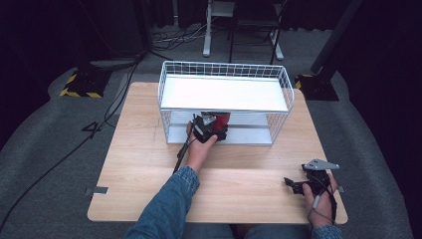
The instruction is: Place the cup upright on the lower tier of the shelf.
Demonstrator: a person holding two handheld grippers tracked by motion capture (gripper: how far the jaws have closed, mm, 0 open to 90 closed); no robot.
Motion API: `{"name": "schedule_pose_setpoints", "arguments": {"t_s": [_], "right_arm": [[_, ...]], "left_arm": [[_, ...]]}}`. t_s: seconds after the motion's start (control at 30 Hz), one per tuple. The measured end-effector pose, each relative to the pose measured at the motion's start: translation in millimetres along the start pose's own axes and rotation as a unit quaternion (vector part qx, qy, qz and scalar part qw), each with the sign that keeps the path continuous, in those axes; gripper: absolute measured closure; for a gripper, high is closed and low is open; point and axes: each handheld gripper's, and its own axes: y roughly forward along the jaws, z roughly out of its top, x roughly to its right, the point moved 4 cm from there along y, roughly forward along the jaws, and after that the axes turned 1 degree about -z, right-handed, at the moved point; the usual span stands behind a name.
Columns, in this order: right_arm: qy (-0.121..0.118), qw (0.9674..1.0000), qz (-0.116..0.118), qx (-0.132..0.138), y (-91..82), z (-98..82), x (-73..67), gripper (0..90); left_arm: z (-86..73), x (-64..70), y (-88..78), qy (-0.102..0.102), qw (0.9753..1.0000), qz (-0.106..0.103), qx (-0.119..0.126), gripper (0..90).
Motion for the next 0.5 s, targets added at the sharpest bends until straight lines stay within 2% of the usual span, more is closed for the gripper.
{"name": "schedule_pose_setpoints", "arguments": {"t_s": [0.2,0.33,0.5], "right_arm": [[0.0,1.0,0.0,0.0,0.0,0.0,0.1,5.2],[-0.001,1.0,-0.002,0.001,-0.1,0.0,-0.4,5.2],[0.0,1.0,0.0,0.0,0.0,0.0,0.0,5.2]], "left_arm": [[-5.0,0.5,-9.3,0.006,0.9999,-0.005,-0.012,15.3],[-8.6,1.2,-17.5,-0.003,0.9999,-0.008,-0.012,15.2],[-9.5,3.7,-30.6,0.0,0.9998,-0.015,-0.01,15.3]]}}
